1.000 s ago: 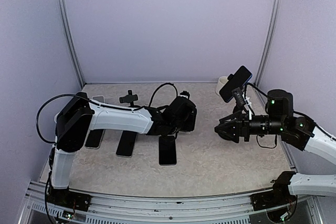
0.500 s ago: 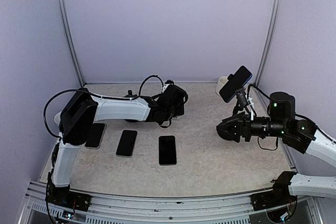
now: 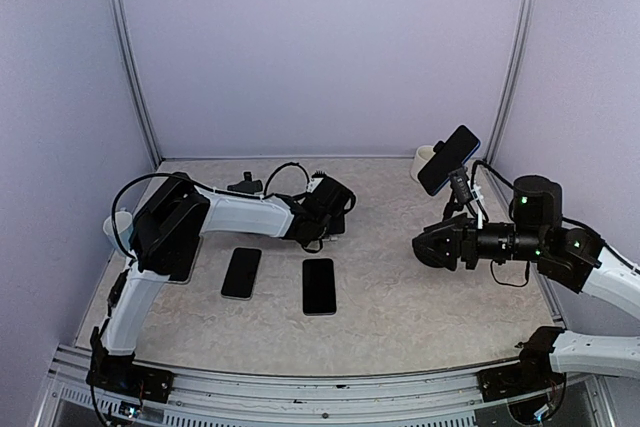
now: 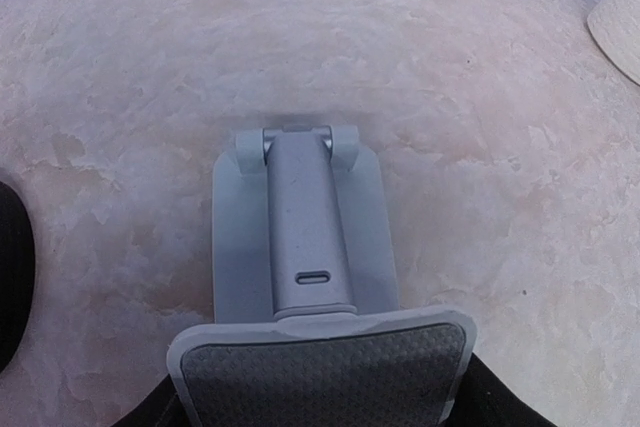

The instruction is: Remove the phone from the phone stand

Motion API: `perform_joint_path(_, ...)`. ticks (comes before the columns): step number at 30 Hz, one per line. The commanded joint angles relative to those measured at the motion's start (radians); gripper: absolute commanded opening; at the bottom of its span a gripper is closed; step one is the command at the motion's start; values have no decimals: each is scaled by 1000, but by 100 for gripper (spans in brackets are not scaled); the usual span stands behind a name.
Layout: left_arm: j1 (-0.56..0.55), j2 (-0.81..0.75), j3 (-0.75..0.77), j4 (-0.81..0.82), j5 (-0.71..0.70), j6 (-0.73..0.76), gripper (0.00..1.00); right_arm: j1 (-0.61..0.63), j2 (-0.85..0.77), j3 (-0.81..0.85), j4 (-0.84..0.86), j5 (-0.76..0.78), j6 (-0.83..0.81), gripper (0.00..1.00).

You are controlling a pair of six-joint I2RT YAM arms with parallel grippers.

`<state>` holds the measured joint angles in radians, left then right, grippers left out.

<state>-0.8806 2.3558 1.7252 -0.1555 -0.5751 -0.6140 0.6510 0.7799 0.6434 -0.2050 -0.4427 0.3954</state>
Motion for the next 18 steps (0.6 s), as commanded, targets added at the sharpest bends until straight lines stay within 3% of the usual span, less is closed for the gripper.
perform_joint_path(1,19,18,37,-2,23,-22,45,-10,-14,4,2,20,15,72)
perform_joint_path(3,20,17,37,-6,29,-23,53,-10,-16,9,-6,24,16,73)
perform_joint_path(10,11,-30,29,-11,46,5,98,-10,-23,32,-24,54,31,75)
perform_joint_path(18,-67,-185,-20,74,72,137,99,-12,-53,64,-68,184,116,79)
